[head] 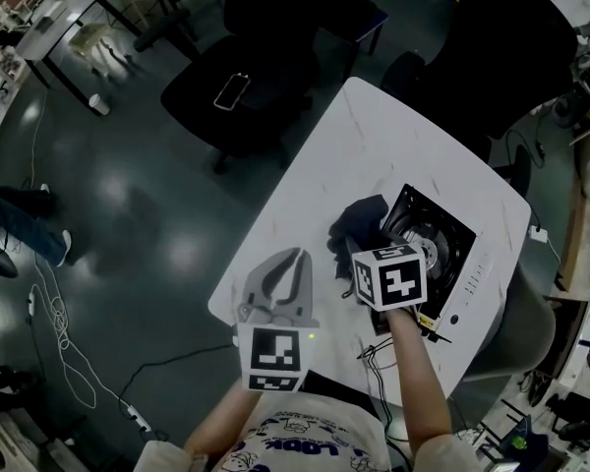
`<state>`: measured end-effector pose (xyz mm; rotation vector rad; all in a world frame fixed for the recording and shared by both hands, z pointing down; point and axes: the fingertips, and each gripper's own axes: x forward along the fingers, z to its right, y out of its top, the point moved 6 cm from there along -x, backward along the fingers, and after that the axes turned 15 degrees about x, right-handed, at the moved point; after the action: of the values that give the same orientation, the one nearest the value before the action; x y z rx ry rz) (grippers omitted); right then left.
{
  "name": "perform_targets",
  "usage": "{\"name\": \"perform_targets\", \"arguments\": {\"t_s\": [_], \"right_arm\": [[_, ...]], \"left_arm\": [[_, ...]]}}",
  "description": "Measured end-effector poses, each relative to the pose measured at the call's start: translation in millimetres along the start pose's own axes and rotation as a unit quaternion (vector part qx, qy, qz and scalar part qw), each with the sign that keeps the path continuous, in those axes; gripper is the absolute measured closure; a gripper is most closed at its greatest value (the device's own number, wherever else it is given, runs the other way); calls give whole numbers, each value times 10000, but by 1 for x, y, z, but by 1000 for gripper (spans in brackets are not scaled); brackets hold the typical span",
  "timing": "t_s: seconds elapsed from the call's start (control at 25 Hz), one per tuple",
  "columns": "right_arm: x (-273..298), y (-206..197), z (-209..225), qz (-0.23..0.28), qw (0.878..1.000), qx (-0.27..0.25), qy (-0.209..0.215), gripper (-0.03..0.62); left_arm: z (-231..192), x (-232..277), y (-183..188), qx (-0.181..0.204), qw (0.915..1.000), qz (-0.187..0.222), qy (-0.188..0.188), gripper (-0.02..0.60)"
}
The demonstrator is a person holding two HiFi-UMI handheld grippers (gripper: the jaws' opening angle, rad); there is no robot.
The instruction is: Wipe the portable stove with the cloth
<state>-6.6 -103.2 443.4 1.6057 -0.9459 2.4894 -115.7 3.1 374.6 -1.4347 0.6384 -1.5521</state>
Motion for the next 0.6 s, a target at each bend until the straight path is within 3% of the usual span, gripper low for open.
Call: {"name": "perform_targets", "arguments": {"t_s": [0.6], "right_arm": [[8, 38, 32, 19, 9997, -229, 10, 497]], "left_arm": [[14, 41, 10, -164, 9992, -252, -248, 551]]}}
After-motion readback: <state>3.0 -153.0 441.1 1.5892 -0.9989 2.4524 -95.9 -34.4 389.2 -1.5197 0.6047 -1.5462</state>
